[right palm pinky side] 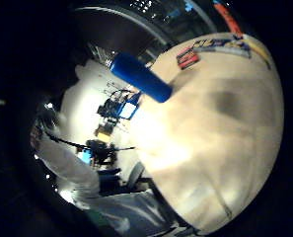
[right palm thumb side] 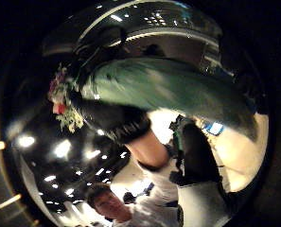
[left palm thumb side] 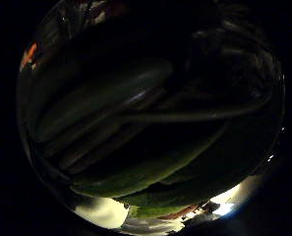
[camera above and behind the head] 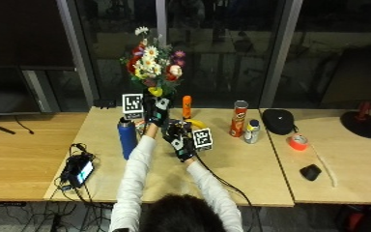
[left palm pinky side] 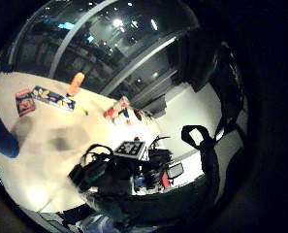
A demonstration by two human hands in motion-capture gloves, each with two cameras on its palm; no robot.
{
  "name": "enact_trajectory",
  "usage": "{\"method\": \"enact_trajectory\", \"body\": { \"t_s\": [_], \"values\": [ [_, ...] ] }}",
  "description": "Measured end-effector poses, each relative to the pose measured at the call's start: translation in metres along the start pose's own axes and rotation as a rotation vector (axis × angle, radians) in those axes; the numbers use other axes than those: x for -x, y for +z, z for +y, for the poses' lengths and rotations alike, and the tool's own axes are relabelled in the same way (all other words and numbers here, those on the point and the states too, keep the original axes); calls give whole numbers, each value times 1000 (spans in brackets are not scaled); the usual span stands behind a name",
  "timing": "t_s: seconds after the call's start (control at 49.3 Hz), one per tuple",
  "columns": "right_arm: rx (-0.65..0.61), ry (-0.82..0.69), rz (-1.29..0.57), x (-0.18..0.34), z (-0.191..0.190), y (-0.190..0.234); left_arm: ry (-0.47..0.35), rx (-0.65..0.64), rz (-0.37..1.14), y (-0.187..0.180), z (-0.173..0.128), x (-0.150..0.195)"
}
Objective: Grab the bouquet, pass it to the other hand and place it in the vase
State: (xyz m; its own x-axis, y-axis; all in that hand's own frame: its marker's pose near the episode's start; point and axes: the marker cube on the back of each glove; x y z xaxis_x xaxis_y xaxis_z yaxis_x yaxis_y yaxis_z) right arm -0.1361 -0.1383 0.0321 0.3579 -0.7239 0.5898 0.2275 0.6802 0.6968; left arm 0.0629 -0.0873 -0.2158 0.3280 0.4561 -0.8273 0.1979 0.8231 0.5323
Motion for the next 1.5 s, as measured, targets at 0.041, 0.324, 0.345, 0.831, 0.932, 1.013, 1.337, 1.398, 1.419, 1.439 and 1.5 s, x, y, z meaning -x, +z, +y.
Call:
{"method": "enact_trajectory", "body": {
  "t_s": [0.041,0.324,0.345,0.831,0.932,1.013,1.337,1.398,1.419,1.439,1.5],
  "values": [
    [-25,-31,13,5,3,-2,9,-37,-20,-12,-14,-9],
    [70,44,-33,22,23,-9,92,-296,-117,-93,-79,-45],
    [73,8,-73,27,22,-8,92,-312,-119,-97,-80,-45],
    [30,224,293,-6,41,-31,46,-609,-268,-173,-118,22],
    [21,149,134,-6,40,-20,47,-640,-293,-182,-121,29],
    [35,176,183,-7,44,-21,37,-658,-280,-185,-121,33],
    [38,177,179,-11,52,-25,4,-684,-331,-196,-115,65],
    [34,1,-140,16,44,-13,-7,-675,-309,-196,-115,75],
    [34,-29,-193,21,43,-11,-11,-671,-298,-196,-114,77],
    [35,-29,-192,21,43,-11,-18,-666,-288,-196,-112,78],
    [48,129,78,-7,52,-22,-44,-642,-273,-196,-106,85]
  ]
}}
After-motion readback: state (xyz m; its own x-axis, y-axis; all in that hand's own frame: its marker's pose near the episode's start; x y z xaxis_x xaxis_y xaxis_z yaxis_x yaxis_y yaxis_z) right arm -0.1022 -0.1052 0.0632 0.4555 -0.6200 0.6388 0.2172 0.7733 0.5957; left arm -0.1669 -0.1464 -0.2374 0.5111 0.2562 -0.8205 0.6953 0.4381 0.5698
